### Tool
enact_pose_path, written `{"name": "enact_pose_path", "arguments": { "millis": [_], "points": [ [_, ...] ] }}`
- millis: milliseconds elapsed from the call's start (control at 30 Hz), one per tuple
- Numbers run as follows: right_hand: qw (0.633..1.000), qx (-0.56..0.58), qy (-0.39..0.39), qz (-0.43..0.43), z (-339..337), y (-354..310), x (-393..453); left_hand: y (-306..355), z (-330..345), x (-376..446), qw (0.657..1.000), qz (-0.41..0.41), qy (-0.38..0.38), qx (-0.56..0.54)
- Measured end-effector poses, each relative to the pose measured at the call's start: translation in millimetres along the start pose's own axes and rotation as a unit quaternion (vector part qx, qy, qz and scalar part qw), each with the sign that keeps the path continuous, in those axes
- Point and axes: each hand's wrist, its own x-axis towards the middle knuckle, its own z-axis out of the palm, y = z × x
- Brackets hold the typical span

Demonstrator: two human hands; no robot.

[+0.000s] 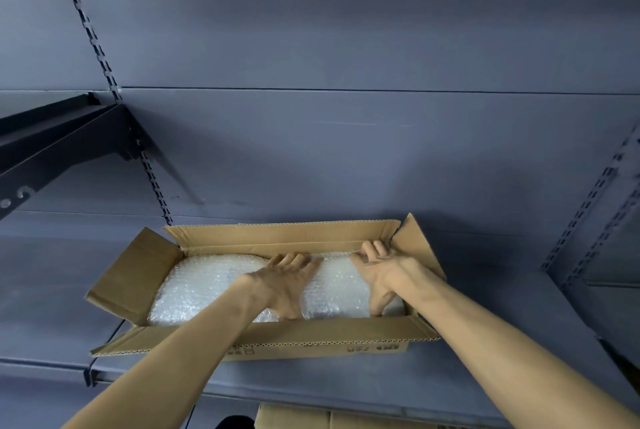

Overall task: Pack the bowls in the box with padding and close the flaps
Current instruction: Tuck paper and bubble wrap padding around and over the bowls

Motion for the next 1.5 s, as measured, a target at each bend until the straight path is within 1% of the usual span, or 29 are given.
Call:
{"name": "enact_pose_path", "arguments": {
  "millis": [133,267,333,400,433,500,567,600,667,733,800,900,1000,1133,1300,1400,1500],
  "points": [
    [1.000,-0.004,-0.008,0.006,-2.7,-1.3,-3.9,-0.1,2.3,2.3,1.000,-0.003,0.000,-0.020],
    [0.997,0.060,-0.047,-0.006,-12.9,8.4,-0.5,-1.3,6.9,3.5,0.998,-0.008,0.042,-0.036],
    [0.994,0.075,-0.074,-0.008,-19.0,13.6,-1.6,-0.1,6.7,2.6,0.999,-0.007,0.034,-0.029],
    [0.988,0.119,-0.097,-0.004,-24.2,18.6,-6.5,0.0,2.8,1.5,1.000,0.002,0.028,-0.013],
    [0.985,0.150,-0.085,-0.008,-26.2,20.6,-9.3,-1.7,-1.0,0.0,1.000,0.009,0.023,-0.013],
    [0.981,0.195,-0.008,-0.017,-26.4,23.8,-12.3,-9.2,-11.4,-4.7,0.999,0.019,0.007,-0.049],
    [0.979,0.187,0.081,-0.030,-20.2,24.2,-12.0,-15.8,-20.8,-10.8,0.991,0.014,-0.008,-0.130],
    [0.978,0.180,0.100,-0.035,-15.9,23.6,-11.0,-16.9,-24.6,-12.6,0.986,0.008,0.002,-0.165],
    [0.978,0.180,0.091,-0.043,-6.8,20.4,-6.5,-11.9,-29.9,-10.6,0.978,-0.007,0.056,-0.202],
    [0.978,0.184,0.089,-0.034,-0.4,15.4,-2.9,-1.3,-32.5,-3.6,0.975,0.001,0.096,-0.200],
    [0.976,0.195,0.100,-0.018,3.1,12.3,1.4,12.2,-30.4,7.1,0.978,0.009,0.080,-0.194],
    [0.972,0.205,0.110,0.013,4.0,7.9,10.7,26.9,-25.6,21.8,0.980,-0.012,0.061,-0.187],
    [0.974,0.192,0.105,0.055,5.8,-2.6,18.5,32.2,-21.7,27.4,0.982,-0.027,0.079,-0.170],
    [0.969,0.176,0.136,0.110,11.4,-19.1,23.0,34.7,-16.9,30.2,0.978,-0.045,0.091,-0.181],
    [0.961,0.157,0.161,0.159,13.8,-31.7,22.5,36.7,-13.4,25.9,0.977,-0.027,0.108,-0.183],
    [0.962,0.152,0.172,0.145,9.7,-29.9,17.6,36.1,-13.7,21.4,0.981,-0.022,0.121,-0.152],
    [0.967,0.128,0.200,0.090,0.9,-17.0,5.3,34.6,-20.3,16.7,0.982,-0.006,0.160,-0.105]
  ]
}}
